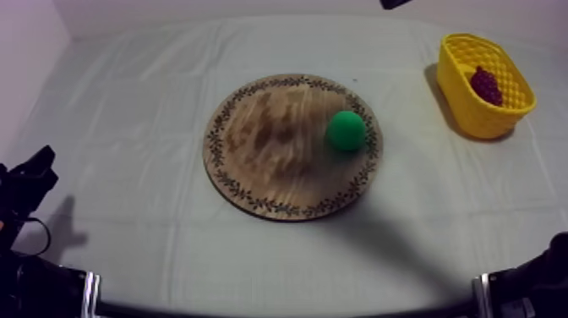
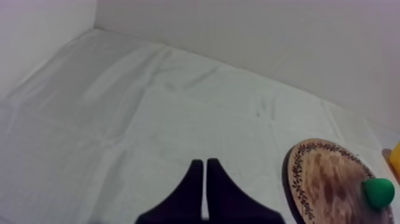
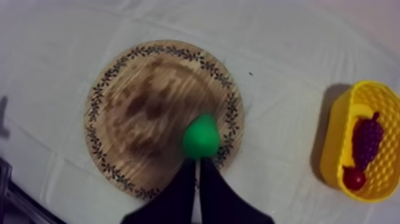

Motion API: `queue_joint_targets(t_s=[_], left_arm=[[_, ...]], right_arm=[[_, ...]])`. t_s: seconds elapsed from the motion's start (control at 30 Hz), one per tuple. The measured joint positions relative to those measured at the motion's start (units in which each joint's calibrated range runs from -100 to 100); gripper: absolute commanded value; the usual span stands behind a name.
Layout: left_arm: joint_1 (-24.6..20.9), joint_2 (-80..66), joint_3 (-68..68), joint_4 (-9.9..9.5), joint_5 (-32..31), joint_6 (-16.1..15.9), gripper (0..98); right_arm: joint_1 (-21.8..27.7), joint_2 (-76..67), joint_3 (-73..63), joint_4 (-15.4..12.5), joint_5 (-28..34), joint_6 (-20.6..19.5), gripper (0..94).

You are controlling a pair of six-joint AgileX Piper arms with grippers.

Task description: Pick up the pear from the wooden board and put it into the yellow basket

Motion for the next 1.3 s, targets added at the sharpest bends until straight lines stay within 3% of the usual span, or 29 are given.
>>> queue_joint_targets(t_s=[0.37,0.63,0.7,0.9,0.97,1.1,1.3], left_arm=[[0.0,0.0,0.0,0.0,0.0,0.0,0.1],[0.0,0.0,0.0,0.0,0.0,0.0,0.1],[0.0,0.0,0.0,0.0,0.0,0.0,0.1],[0.0,0.0,0.0,0.0,0.0,0.0,0.1],[0.0,0.0,0.0,0.0,0.0,0.0,0.1],[0.0,0.0,0.0,0.0,0.0,0.0,0.1],[0.0,0.0,0.0,0.0,0.0,0.0,0.1]], right_arm=[[1.41,14.94,-0.45,-1.2,0.72,-6.07,0.2],[2.13,20.99,-0.64,-2.98,1.03,-7.29,0.5],[2.29,21.67,-0.99,-3.18,1.09,-7.17,10.5],[2.54,22.15,-1.4,-3.51,1.09,-6.82,69.2],[2.54,22.15,-1.25,-3.45,1.01,-6.89,80.6],[2.67,22.15,-0.3,-3.59,1.02,-7.0,89.1],[2.99,22.91,2.89,-4.26,-1.89,-6.89,91.6]])
